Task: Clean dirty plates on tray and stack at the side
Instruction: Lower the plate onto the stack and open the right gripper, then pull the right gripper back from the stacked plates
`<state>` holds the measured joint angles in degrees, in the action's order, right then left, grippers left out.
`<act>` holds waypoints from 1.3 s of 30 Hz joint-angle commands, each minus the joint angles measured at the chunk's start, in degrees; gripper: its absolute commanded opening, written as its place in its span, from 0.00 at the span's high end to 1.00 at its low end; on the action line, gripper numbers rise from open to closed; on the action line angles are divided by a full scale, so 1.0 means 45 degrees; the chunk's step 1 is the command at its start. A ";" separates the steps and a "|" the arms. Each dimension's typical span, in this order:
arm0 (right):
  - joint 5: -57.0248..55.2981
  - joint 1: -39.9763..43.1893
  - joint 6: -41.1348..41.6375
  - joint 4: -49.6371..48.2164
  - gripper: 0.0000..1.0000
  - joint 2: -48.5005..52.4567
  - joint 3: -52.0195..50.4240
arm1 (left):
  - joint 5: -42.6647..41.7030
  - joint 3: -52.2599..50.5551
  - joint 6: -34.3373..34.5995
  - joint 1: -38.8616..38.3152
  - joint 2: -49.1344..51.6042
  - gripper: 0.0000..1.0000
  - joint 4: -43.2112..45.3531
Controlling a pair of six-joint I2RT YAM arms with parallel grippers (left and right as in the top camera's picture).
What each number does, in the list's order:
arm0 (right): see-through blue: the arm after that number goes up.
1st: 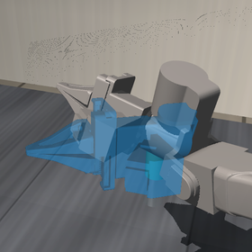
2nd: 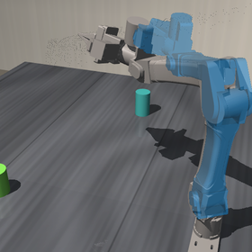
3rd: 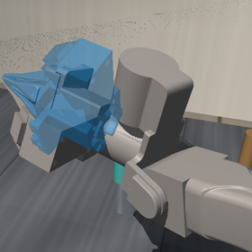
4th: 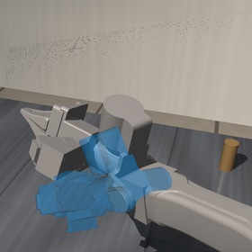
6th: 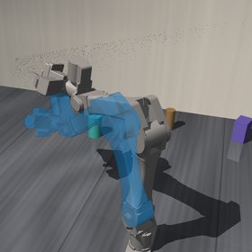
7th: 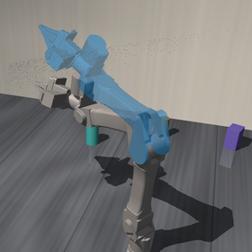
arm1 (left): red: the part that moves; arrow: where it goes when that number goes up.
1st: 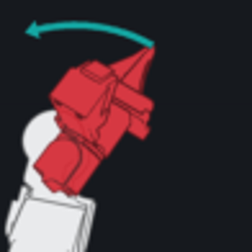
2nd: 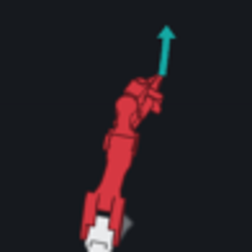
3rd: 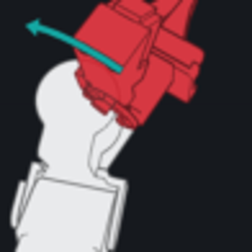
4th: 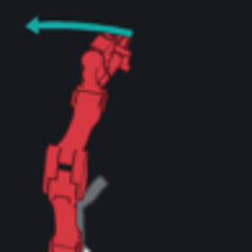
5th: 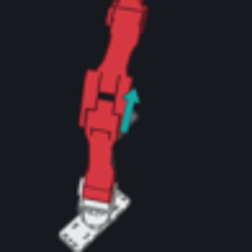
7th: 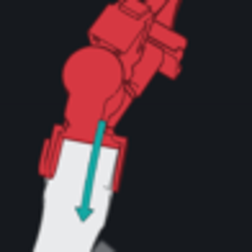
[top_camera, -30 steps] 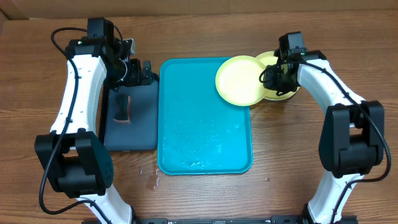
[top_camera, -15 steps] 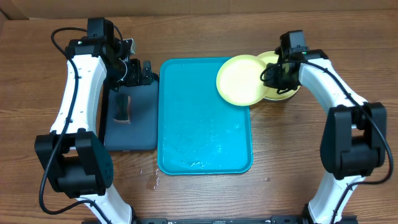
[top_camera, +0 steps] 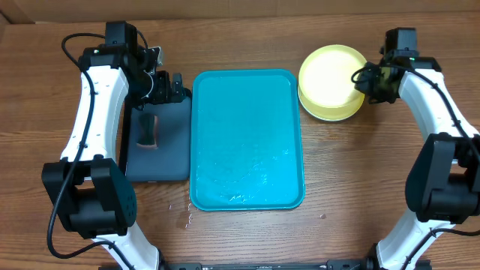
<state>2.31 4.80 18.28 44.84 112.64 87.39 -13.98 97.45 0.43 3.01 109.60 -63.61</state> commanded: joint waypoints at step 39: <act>0.0175 -0.0058 0.0272 0.5022 0.00 -0.0311 -0.0602 | -0.0189 0.0228 -0.0097 -0.0005 -0.0204 0.00 -0.0005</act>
<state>2.81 4.78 19.46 66.19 112.64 84.71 -13.98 97.45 0.43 3.01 109.60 -63.61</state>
